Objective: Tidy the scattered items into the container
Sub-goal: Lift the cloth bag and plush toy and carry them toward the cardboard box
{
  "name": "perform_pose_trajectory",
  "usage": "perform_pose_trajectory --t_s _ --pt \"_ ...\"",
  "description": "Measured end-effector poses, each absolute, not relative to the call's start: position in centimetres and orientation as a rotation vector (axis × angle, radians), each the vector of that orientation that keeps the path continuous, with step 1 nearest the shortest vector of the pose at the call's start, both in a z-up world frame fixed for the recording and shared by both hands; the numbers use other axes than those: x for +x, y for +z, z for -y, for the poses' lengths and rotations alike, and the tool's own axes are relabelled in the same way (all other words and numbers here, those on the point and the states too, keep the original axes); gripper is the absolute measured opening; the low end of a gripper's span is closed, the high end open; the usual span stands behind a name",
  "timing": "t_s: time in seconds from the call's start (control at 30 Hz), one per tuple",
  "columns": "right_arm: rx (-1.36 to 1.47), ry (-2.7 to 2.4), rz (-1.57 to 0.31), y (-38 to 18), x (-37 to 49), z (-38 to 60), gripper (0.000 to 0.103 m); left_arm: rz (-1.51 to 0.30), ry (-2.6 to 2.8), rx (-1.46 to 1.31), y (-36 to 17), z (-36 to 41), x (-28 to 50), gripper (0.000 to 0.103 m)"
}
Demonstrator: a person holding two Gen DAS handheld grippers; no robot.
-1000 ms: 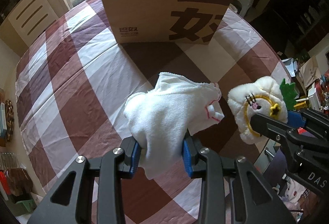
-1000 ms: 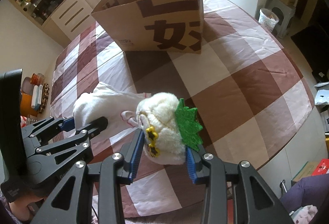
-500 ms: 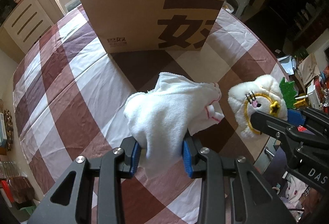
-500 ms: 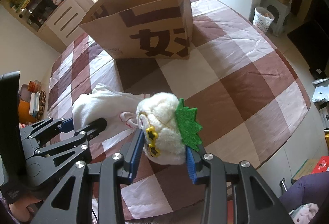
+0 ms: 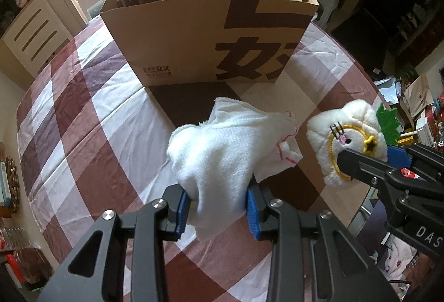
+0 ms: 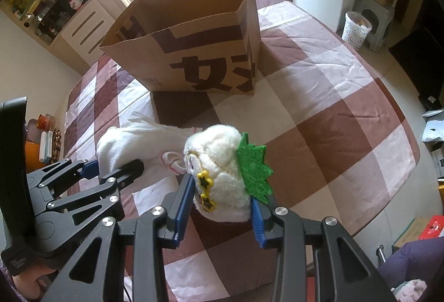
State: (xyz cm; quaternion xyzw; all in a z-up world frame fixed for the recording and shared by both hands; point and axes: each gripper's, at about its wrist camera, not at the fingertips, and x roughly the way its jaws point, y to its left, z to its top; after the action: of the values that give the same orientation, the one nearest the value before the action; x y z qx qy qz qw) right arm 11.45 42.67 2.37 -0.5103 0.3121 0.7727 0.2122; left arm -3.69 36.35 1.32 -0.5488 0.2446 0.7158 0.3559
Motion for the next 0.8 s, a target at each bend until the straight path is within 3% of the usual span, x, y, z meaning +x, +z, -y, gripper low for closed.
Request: perform_pose_trajectory --t_s 0.8 --pt "-1.466 2.158 -0.861 1.3 6.4 -45.1 0.038 -0.627 1.854 -1.431 0.5 -38.3 -8.6 0.035"
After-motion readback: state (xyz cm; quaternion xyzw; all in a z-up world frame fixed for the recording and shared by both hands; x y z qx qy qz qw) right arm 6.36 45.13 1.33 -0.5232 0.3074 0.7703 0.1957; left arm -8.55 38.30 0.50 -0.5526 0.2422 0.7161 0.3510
